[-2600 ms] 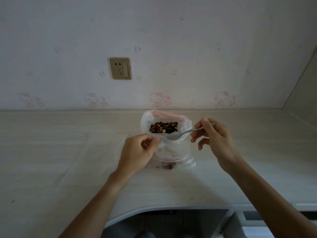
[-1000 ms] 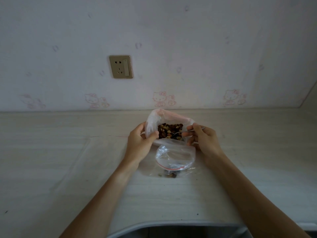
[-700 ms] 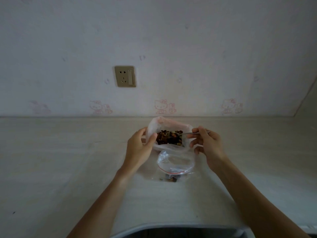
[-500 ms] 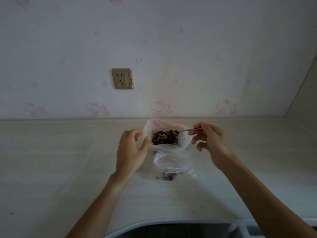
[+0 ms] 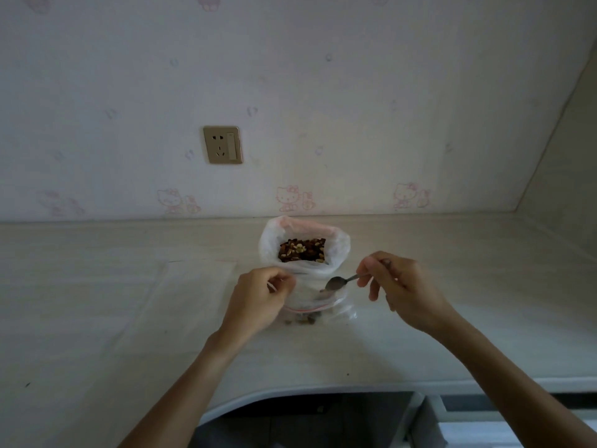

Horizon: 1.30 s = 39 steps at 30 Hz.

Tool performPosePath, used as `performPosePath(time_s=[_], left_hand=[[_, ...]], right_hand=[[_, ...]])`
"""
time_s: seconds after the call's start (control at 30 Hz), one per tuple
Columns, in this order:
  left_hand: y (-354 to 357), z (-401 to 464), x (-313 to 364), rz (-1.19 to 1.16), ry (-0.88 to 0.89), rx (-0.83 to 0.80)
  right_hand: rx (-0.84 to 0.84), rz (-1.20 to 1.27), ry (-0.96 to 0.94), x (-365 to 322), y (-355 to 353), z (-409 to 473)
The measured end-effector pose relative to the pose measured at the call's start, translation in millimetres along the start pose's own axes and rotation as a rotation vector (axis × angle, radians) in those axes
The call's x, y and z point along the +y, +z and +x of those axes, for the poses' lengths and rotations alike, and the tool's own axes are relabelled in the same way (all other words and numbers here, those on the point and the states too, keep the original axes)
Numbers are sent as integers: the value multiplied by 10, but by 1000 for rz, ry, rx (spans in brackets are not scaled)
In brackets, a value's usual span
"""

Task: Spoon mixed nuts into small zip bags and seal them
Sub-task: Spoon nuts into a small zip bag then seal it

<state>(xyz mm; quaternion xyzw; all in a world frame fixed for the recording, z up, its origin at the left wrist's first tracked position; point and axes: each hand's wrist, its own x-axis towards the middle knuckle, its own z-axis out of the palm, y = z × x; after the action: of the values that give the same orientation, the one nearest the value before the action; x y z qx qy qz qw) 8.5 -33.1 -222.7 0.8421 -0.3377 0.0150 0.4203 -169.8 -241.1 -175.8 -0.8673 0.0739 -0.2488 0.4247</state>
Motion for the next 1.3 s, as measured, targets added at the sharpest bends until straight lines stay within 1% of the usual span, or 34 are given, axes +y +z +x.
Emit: performPosePath(time_s=[0.07,0.13,0.2,0.23,0.3,0.4,0.47,0.53,0.63,0.7,0.8,0.87,1.0,1.13,1.3], left_hand=[[-29,-3,-21,-36,27,-13],[-59,-9,-34,-98,39,-26],[-88,-27,-43,-156,34,-22],[-98,-36,-51,-164,29,-18],[-106,-55,-67,-146,9,-18],[-105,-58,-82,-100,-27,-23],[-113,-32,-87,-106,-45,-7],[-131,17,-87,-105,-64,31],[-154,158,-94,-68,-152,156],[-155,270,-99,-6,-220,196],[-117,438,-79,109,-277,124],[-65,520,-64,126,-280,84],[58,521,-128,22,-223,91],[81,505,-209,-184,-201,108],[95,538,-193,-318,-203,108]], right_hand=[[-81,-230,-161,-67,-39,-53],[-120,-396,-313,-122,-50,-86],[-116,-442,-399,-159,-43,-102],[-102,-401,-404,-168,-41,-106],[-57,-234,-335,-168,-34,-98],[46,90,-131,-135,17,-12],[122,259,-9,-95,61,69],[172,362,82,-57,97,147],[204,451,186,-23,157,273],[228,472,236,-21,209,377],[257,414,263,-32,287,524],[254,323,262,-33,336,610],[216,123,300,28,419,721],[190,192,342,102,495,763],[169,233,354,156,575,830]])
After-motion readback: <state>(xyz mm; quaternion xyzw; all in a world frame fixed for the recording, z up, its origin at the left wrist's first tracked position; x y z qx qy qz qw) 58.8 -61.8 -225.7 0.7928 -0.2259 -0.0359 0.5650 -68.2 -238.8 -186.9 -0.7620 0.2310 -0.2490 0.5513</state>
